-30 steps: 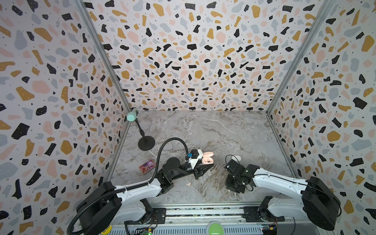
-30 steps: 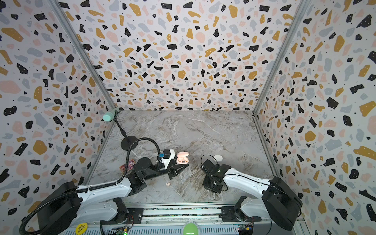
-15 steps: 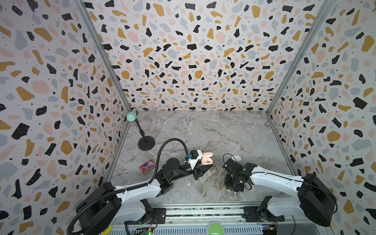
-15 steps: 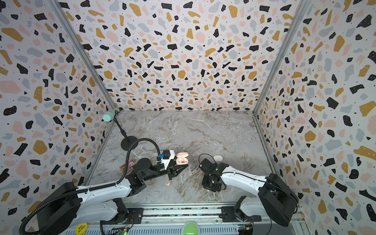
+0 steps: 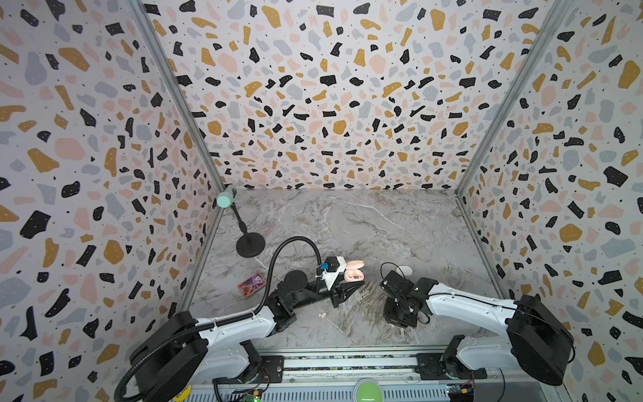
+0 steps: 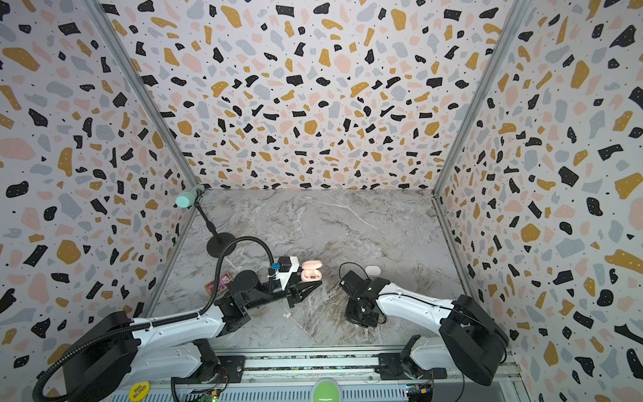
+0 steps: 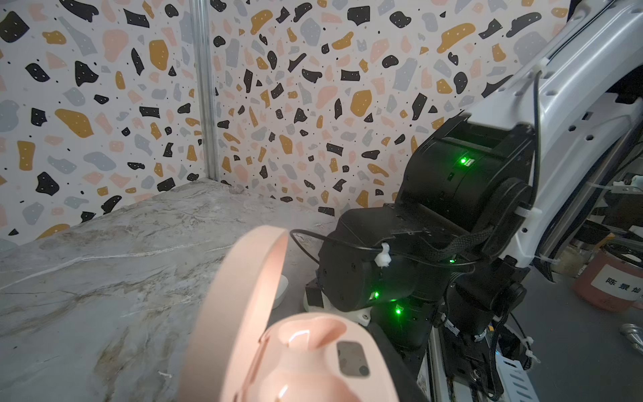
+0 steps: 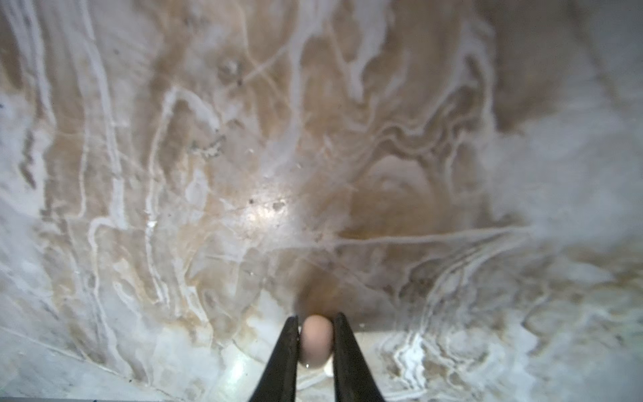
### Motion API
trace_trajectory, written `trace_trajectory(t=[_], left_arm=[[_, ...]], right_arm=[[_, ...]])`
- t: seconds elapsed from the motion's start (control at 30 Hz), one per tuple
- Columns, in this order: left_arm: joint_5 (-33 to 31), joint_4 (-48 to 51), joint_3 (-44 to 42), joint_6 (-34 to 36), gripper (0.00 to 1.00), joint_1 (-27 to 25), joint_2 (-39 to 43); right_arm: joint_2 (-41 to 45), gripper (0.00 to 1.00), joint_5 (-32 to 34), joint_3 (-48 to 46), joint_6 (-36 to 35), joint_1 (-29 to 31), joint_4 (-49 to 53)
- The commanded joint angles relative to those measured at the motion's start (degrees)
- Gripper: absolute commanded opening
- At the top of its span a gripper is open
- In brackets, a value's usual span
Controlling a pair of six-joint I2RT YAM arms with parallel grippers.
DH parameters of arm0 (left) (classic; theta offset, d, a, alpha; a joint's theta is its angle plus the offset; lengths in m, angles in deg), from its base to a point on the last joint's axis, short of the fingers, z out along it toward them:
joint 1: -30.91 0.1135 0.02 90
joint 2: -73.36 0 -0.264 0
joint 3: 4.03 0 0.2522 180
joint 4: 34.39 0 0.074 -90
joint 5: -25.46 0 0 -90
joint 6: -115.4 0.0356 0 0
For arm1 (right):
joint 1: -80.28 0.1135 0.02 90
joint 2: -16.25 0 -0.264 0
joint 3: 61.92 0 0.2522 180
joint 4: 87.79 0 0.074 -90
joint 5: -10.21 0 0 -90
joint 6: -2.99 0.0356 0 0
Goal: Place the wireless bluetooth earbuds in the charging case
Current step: 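Lift the pink earbud and carry it to the open pink case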
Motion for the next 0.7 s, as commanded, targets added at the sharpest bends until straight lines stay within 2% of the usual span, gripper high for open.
trace_trajectory(t=[0.0,0.37,0.57,0.67], left_arm=[[-0.02,-3.15,-0.33,0.96,0.06,0.45,0.95],[-0.52,-3.01,0.67,1.27,0.06,0.45,0.73],[-0.04,-5.33,2.02,1.3,0.06,0.91,-0.82],[1.11,-6.47,3.38,1.02,0.06,1.14,-2.48]], right_arm=[[-1.05,0.16,1.69,-0.99,-0.92,0.15,1.49],[5.09,0.1,2.11,1.64,-2.88,-1.11,1.04],[13.31,0.09,1.73,5.76,-8.78,-4.59,-1.58],[17.35,0.09,-0.27,8.97,-13.94,-6.92,-3.37]])
